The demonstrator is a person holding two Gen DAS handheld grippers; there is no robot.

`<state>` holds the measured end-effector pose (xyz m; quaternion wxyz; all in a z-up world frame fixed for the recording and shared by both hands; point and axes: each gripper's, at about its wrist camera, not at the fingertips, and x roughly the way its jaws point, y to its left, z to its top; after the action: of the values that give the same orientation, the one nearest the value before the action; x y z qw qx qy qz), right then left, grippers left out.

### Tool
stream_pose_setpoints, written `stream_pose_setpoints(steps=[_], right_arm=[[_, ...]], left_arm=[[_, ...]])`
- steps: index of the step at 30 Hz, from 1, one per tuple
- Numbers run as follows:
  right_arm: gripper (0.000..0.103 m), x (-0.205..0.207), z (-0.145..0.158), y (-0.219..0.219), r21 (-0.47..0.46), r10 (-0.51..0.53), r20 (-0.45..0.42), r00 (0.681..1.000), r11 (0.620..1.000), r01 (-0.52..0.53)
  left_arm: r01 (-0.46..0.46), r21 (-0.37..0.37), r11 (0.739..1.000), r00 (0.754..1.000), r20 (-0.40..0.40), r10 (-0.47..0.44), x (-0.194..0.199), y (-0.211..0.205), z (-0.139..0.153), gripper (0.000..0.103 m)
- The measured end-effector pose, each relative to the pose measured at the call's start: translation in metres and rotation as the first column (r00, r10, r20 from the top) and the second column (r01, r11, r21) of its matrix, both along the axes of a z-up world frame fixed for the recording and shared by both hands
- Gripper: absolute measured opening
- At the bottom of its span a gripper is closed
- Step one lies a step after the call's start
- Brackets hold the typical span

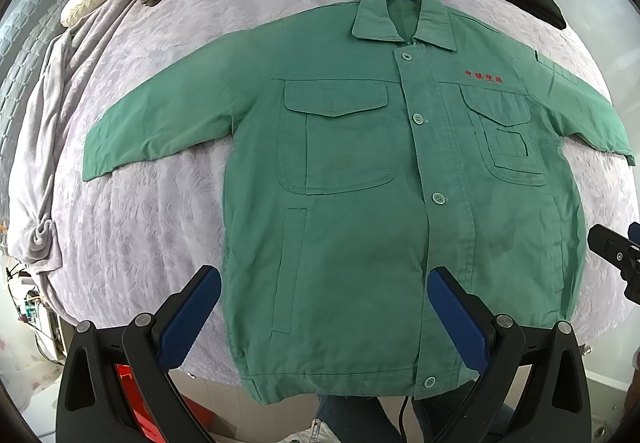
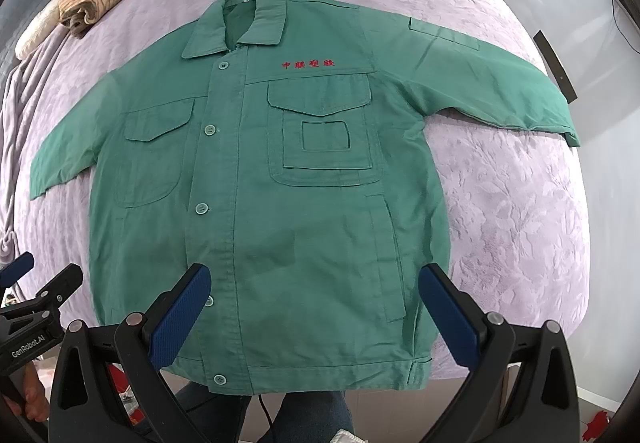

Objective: Fold large clothes

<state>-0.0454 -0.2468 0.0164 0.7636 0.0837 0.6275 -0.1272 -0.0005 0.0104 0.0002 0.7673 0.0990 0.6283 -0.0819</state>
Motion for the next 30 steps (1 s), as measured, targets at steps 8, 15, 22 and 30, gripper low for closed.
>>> stream_pose_setpoints(steps=[8, 15, 22, 30], right_arm=[[0.103, 0.0002, 0.0001, 0.0005, -0.001, 0.0, 0.0, 1.0, 1.0, 0.0], [0.103, -0.0005, -0.0004, 0.0017, 0.0, -0.002, -0.001, 1.0, 1.0, 0.002], [0.103, -0.0035, -0.0012, 0.0055, -0.002, -0.008, -0.002, 1.0, 1.0, 0.008], [0.103, -0.0026, -0.0008, 0.0075, -0.004, -0.013, -0.008, 1.0, 1.0, 0.013]], left_arm=[[0.001, -0.006, 1.0, 1.0, 0.001, -0.001, -0.0001, 0.0, -0.0002, 0.103], [0.001, -0.008, 1.0, 1.0, 0.002, -0.001, -0.0001, -0.0003, -0.0002, 0.103], [0.0, -0.005, 1.0, 1.0, 0.002, 0.0, -0.0002, -0.0008, -0.0003, 0.103], [-0.004, -0.006, 1.0, 1.0, -0.002, 0.004, 0.0004, -0.0024, -0.003, 0.103]])
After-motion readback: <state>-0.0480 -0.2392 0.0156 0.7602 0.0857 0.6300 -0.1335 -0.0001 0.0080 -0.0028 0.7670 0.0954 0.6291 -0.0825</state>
